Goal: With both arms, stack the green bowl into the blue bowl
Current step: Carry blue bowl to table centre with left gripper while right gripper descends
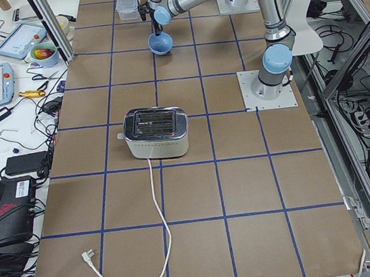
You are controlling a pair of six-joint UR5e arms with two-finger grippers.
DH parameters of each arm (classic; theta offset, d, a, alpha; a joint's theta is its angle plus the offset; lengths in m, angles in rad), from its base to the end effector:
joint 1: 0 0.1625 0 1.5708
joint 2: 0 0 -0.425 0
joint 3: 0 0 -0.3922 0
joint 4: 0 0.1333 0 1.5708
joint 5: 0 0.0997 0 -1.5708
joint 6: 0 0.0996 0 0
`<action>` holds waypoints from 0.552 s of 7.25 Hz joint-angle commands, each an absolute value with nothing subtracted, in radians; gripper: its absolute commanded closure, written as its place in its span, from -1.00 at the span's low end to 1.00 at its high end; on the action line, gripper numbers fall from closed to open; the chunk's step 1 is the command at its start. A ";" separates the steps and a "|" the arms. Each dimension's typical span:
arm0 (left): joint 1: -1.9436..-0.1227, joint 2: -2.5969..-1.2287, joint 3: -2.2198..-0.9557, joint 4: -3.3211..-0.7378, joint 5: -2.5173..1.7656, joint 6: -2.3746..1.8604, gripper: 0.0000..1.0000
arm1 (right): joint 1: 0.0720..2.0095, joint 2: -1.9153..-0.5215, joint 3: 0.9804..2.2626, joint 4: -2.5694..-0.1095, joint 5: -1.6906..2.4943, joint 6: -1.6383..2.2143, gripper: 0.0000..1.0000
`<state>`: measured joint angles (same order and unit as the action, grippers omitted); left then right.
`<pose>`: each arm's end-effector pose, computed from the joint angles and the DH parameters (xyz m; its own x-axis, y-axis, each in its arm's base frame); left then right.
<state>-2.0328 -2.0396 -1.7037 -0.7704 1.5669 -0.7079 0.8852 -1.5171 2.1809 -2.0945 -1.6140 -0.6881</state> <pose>-0.4017 -0.5068 0.2417 -0.9640 -0.2315 0.1312 -0.2499 0.9570 -0.1475 -0.1639 -0.4041 0.2328 -0.9984 -0.0017 -0.0556 -0.0093 0.9908 0.1350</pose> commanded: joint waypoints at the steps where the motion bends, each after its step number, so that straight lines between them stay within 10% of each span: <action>1: -1.949 -1.979 -1.680 -0.704 1.563 -0.547 -1.00 | 0.881 -1.516 2.267 -2.180 -1.664 -0.687 -0.40; 3: -1.788 -1.855 -1.619 -0.962 1.497 -0.354 -1.00 | 0.881 -1.516 2.267 -2.180 -1.666 -0.686 0.80; 4: -1.684 -1.804 -1.573 -1.108 1.497 -0.190 -1.00 | 0.881 -1.516 2.267 -2.178 -1.666 -0.684 1.00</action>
<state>-1.8042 -1.8736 -1.6241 -0.9340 1.5107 -0.3729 0.8805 -1.5157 2.2658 -2.1779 -1.6640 -0.6855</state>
